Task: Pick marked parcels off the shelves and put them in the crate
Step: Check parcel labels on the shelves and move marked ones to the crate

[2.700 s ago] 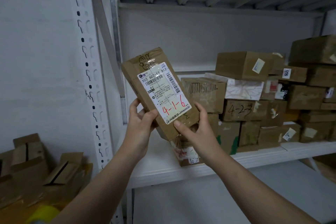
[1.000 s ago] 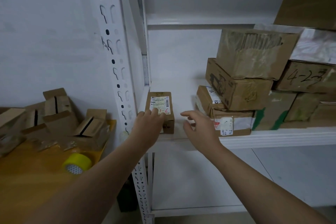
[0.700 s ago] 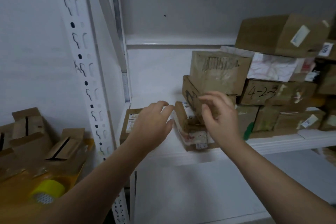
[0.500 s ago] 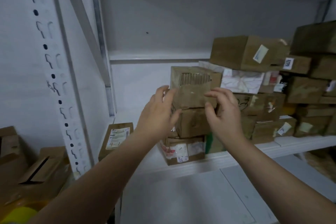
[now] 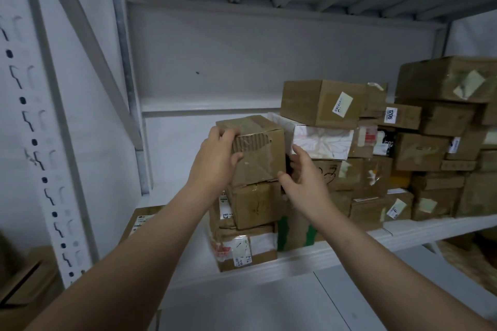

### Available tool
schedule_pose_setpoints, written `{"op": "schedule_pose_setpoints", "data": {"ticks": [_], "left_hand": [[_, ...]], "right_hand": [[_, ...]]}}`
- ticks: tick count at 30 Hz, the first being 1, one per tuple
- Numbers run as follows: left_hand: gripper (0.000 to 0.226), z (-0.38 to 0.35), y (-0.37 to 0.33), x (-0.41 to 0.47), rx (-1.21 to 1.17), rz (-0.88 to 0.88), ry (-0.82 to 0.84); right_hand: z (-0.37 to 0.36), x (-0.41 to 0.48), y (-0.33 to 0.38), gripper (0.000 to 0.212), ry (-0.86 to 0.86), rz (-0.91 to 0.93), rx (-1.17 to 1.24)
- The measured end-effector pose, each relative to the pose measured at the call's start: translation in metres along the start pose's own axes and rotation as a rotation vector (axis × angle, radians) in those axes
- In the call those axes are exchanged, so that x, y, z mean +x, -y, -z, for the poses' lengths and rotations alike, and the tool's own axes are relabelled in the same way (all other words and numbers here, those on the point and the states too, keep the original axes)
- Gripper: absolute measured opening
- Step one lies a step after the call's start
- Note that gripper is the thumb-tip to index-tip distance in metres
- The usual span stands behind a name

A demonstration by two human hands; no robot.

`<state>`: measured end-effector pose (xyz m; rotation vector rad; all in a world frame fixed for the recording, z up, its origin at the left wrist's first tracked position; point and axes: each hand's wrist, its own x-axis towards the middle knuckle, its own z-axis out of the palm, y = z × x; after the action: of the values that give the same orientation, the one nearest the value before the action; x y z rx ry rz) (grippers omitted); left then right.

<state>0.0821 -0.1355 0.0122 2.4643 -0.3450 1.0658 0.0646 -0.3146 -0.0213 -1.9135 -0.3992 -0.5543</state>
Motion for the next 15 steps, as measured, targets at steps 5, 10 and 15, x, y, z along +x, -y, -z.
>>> {"op": "schedule_pose_setpoints", "data": {"ticks": [5, 10, 15], "left_hand": [[0.038, 0.005, 0.003, -0.016, -0.138, 0.033, -0.101], [0.045, 0.012, 0.011, -0.04, -0.411, 0.129, -0.189], [0.077, 0.022, 0.011, -0.052, -0.588, 0.38, -0.207]], "right_hand": [[-0.013, 0.004, 0.002, 0.053, 0.075, 0.023, 0.084], [-0.023, -0.007, 0.01, 0.057, 0.073, 0.146, 0.212], [-0.043, -0.016, 0.015, 0.047, 0.085, 0.339, 0.182]]}}
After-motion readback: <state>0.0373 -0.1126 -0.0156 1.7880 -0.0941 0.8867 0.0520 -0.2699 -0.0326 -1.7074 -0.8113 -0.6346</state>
